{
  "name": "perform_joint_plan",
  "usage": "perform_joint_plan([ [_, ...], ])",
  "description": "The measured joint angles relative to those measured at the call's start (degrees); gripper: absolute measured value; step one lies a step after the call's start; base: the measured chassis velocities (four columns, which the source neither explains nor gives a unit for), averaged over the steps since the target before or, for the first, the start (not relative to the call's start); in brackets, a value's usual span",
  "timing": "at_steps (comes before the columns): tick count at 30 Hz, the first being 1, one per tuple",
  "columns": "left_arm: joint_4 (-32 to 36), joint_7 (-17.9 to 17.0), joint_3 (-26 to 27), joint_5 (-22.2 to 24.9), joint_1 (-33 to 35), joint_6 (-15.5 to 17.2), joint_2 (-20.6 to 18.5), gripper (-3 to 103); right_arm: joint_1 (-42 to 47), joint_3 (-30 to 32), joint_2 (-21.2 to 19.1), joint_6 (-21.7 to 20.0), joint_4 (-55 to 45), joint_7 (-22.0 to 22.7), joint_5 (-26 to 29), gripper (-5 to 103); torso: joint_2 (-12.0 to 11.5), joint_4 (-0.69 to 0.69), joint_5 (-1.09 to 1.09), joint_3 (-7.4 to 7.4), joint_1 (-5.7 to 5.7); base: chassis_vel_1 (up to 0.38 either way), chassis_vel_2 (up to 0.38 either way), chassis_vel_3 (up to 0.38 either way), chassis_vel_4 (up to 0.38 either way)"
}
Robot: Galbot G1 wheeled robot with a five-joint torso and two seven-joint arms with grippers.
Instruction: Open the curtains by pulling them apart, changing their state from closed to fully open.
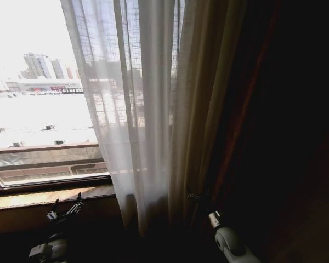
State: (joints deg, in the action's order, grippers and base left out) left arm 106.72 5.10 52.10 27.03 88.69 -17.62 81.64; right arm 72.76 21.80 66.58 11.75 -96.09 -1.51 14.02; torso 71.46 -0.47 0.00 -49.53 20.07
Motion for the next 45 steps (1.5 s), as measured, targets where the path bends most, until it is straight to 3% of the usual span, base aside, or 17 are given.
perform_joint_plan([
  [21,0.0,0.0,0.0,0.0,0.0,0.0,0.0,100,-1.6,-0.2,-0.4,0.6,2.7,-1.0,0.5,100,0.0,-0.01,0.00,0.00,0.00,0.334,0.336,-0.345,-0.334],
  [30,0.0,0.0,0.0,0.0,0.0,0.0,0.0,100,-3.3,-1.4,0.5,4.6,4.4,-1.2,3.3,100,0.0,0.02,0.03,0.00,0.00,0.322,0.345,-0.336,-0.317],
  [32,0.0,0.0,0.0,0.0,0.0,0.0,0.0,100,-3.4,-1.4,0.6,4.3,4.7,-2.1,2.8,100,0.0,0.01,-0.05,0.00,0.00,0.137,0.157,-0.108,-0.164],
  [41,0.0,0.0,0.0,0.0,0.0,0.0,0.0,100,-3.7,-1.4,0.9,3.7,5.7,-2.8,1.9,100,0.0,-0.03,0.06,0.00,-0.02,0.016,0.027,0.006,-0.024],
  [45,0.0,0.0,0.0,0.0,0.0,0.0,0.0,100,-3.8,-1.8,1.2,3.6,5.6,-2.9,1.9,100,0.0,-0.01,0.00,0.00,0.00,-0.080,0.042,0.103,-0.084],
])
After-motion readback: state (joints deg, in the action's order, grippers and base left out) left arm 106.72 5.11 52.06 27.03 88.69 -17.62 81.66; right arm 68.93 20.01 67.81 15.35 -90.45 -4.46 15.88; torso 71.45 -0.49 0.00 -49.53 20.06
